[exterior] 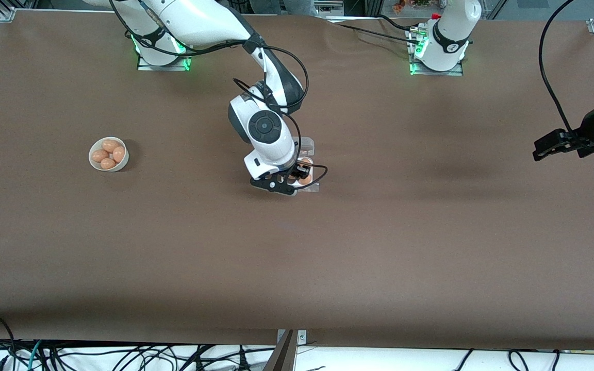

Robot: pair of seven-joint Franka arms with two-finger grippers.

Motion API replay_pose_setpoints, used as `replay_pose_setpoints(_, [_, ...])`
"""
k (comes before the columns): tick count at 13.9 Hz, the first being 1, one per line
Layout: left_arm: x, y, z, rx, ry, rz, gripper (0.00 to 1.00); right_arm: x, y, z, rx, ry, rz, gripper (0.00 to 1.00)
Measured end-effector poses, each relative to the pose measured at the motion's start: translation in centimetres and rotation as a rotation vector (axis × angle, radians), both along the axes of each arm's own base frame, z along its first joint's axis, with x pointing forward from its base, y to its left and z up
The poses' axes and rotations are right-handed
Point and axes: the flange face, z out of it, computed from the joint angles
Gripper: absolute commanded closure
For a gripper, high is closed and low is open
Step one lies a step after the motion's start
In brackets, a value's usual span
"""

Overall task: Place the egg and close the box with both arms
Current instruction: 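Lower the egg into the empty box slot and open the right gripper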

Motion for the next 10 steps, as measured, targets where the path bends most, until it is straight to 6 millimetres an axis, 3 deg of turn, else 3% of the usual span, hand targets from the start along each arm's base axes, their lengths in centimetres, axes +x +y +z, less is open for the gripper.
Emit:
replay_pose_setpoints(5, [0.0, 0.0, 0.0, 0.000, 0.000, 0.000, 0.00, -0.1, -0.1, -1.2, -0.013, 0.012, 0.000, 0.70])
replay_pose_setpoints(6, [0.0, 0.0, 0.0, 0.000, 0.000, 0.000, 0.00, -0.1, -0.1, -1.5, -0.015, 0.014, -0.001, 0.63])
replay_pose_setpoints(8, [0.0, 0.0, 0.0, 0.000, 0.000, 0.000, 0.00, -0.2, -0.2, -1.8, -0.018, 0.017, -0.001, 0.07])
replay_pose_setpoints(9, [0.0, 0.0, 0.0, 0.000, 0.000, 0.000, 0.00, -0.2, -0.2, -1.8, -0.018, 0.018, -0.002, 0.00])
replay_pose_setpoints(10, [0.0, 0.0, 0.0, 0.000, 0.000, 0.000, 0.00, -0.2, -0.2, -1.8, -0.018, 0.018, -0.002, 0.00])
